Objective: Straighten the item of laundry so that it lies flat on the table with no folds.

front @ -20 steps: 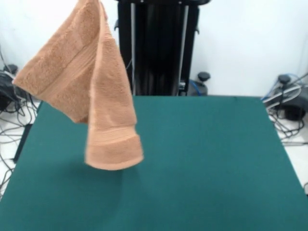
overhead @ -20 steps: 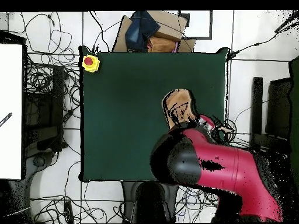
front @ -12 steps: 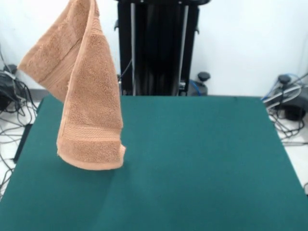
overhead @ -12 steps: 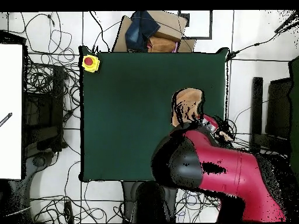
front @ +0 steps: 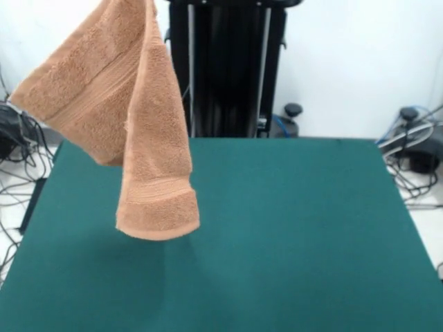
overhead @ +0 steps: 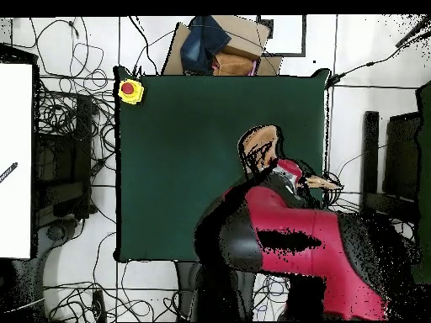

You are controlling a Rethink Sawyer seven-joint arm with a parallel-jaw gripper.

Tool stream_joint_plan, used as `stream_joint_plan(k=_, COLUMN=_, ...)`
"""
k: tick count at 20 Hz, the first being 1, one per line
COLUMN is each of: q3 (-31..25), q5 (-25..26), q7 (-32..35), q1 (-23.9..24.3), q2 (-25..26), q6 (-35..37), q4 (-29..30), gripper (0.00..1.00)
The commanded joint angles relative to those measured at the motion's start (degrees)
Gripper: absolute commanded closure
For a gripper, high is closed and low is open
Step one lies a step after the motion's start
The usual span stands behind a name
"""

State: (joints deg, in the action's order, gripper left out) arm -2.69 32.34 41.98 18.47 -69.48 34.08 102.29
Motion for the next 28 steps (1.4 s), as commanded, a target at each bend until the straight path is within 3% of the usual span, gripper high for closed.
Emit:
stream_joint_plan(k=1, q3=2.0, q5=5.6, q7=13.7, q1=-3.7, q2=2.0, q6=-3.2, q4=-1.4, gripper=1.00)
stream_joint_plan(k=11, q3=8.2, q5=11.7, q7=23.8, q1=-10.8, q2=5.1, q6=-7.0, q4=-5.4, gripper=1.00)
stream_joint_plan(k=28, q3=20.4, q5=6.6, q7=24.8, q1=-15.3, q2=9.1, q6=-21.0, q4=-6.1, gripper=1.00)
